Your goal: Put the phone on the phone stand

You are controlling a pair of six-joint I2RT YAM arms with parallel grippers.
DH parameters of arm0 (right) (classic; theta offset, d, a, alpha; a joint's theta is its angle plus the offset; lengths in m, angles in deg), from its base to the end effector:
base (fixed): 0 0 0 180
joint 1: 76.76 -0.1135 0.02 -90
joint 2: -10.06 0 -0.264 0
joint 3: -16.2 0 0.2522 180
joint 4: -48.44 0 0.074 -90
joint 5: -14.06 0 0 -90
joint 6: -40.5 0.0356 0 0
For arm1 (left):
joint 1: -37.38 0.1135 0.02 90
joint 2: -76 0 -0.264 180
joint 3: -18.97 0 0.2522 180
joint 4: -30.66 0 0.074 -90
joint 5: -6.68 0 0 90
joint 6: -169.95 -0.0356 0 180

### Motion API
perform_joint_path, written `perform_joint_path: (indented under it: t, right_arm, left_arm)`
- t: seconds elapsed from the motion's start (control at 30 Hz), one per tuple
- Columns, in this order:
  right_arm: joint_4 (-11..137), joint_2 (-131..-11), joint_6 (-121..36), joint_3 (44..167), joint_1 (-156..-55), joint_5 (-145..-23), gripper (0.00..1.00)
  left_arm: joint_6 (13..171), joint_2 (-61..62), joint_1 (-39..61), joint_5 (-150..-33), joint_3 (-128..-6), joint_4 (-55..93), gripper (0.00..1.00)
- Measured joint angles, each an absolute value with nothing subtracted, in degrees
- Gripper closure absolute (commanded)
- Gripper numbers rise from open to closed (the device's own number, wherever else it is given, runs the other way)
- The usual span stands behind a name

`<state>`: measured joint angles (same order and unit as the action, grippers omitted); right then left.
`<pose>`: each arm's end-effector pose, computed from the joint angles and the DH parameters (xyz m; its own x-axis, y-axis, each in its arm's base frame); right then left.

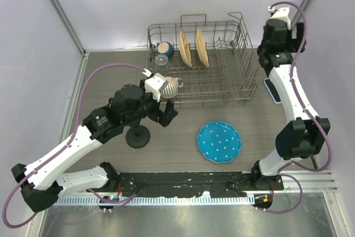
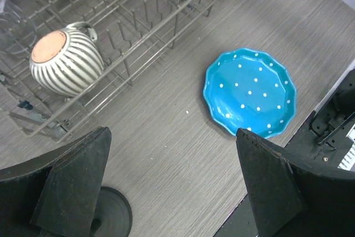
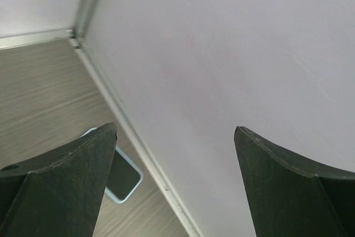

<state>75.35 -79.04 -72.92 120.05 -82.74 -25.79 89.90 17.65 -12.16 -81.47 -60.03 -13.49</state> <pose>0.3553 0.0097 0.4213 -0.4624 -0.3045 -0.8328 0.5404 0.6478 -0.5369 0.1423 -0.1651 0.3835 -0.3829 0.1829 -0.9055 0.6854 0.7134 -0.1458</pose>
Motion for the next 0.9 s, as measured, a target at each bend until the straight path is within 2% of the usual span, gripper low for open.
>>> perform_joint_path:
  t: [0.23,0.4,0.57,0.6,0.67,0.77,0.9]
  right_arm:
    - [76.1,-85.6,-70.2,126.4,-72.4,-29.7,0.05]
    - [78.4,-92.0,-64.8,129.2,-66.0,-44.4,0.06]
    - [80.7,-97.5,-64.5,124.9,-60.3,-58.4,0.08]
    - [81.8,-98.7,-64.8,123.8,-59.0,-61.2,0.13]
    - [84.2,-100.6,-66.1,123.0,-57.1,-65.7,0.17]
    - [87.6,-102.0,-69.4,122.4,-55.1,-72.7,0.16]
    - [90.4,-102.1,-74.2,121.9,-53.3,-81.5,0.07]
  left_arm:
    - [90.0,21.3,-12.2,-81.9,-60.0,-13.0,0.0]
    - [90.0,21.4,-13.0,-82.1,-59.9,-13.0,0.0]
    - [90.1,21.5,-13.2,-83.4,-59.8,-12.9,0.0]
    - [90.1,21.6,-13.2,-83.4,-59.7,-12.9,0.0]
    - [90.0,21.6,-13.6,-83.4,-59.6,-12.9,0.0]
    - [89.9,21.6,-14.6,-83.4,-59.5,-13.0,0.0]
    - [89.9,20.9,-15.8,-83.4,-59.5,-12.9,0.0]
